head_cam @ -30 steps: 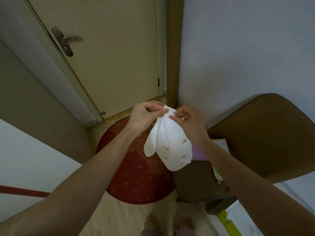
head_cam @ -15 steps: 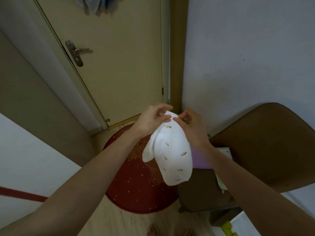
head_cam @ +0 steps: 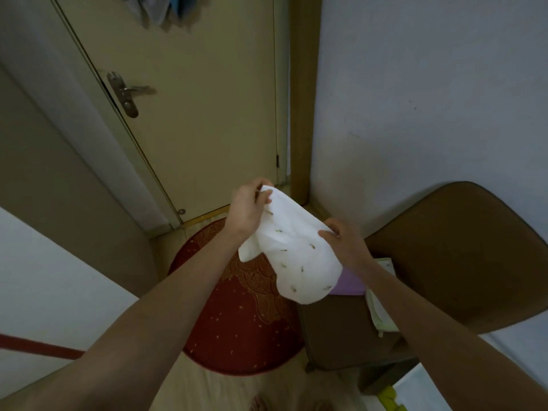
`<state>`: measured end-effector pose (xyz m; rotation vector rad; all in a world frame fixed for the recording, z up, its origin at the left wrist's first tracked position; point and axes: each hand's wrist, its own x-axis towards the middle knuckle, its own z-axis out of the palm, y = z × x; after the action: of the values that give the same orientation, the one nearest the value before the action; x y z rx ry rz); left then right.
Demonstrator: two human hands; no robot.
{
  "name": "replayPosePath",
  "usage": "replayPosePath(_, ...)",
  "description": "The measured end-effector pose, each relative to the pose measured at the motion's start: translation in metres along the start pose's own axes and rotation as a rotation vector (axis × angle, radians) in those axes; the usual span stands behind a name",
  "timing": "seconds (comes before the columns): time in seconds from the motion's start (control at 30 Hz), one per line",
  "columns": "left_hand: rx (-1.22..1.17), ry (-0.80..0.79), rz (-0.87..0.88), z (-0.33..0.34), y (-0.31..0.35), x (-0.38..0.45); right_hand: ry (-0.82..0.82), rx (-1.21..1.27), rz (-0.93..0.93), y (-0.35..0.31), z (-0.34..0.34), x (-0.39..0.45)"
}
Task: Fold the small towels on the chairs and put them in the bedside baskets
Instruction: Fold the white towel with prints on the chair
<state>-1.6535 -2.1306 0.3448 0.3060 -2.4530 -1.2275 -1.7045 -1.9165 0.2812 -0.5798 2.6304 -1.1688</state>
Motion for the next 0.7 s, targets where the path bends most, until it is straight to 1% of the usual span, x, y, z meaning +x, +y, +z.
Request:
replayPosePath(0.1,0.018,0.032,-0.062,0.003,-0.016,-0.003,-0.002,-0.052,-0.058,-0.003,-0.007,0.004)
replayPosePath(0.17,0.033,0.054,-0.072,0.004,-0.024,-0.004,-0.027,-0.105,-0.072,-0.004,-0.011,0.005)
replayPosePath(0.27,0.032,0.090,-0.102,0.004,-0.030,-0.004,-0.074,-0.229,-0.170,-0.008,-0.012,0.002)
replayPosePath(0.33,0.012,0.109,-0.145,0.003,-0.030,-0.003,-0.092,-0.215,-0.221,-0.014,-0.011,-0.003)
replayPosePath(0.4,0.005,0.123,-0.168,0.003,-0.030,-0.002,-0.084,-0.138,-0.258,-0.020,-0.008,-0.010)
replayPosePath(0.43,0.004,0.127,-0.168,0.003,-0.030,-0.001,-0.088,-0.129,-0.267,-0.021,-0.007,-0.012)
replayPosePath(0.53,0.004,0.118,-0.173,0.001,-0.030,-0.001,-0.149,-0.230,-0.261,-0.009,-0.004,-0.007)
replayPosePath(0.6,0.025,0.101,-0.182,0.001,-0.033,-0.002,-0.138,-0.251,-0.245,-0.001,-0.004,-0.001)
replayPosePath(0.7,0.034,0.069,-0.158,-0.001,-0.040,-0.008,-0.091,-0.252,-0.273,0.003,-0.008,0.002)
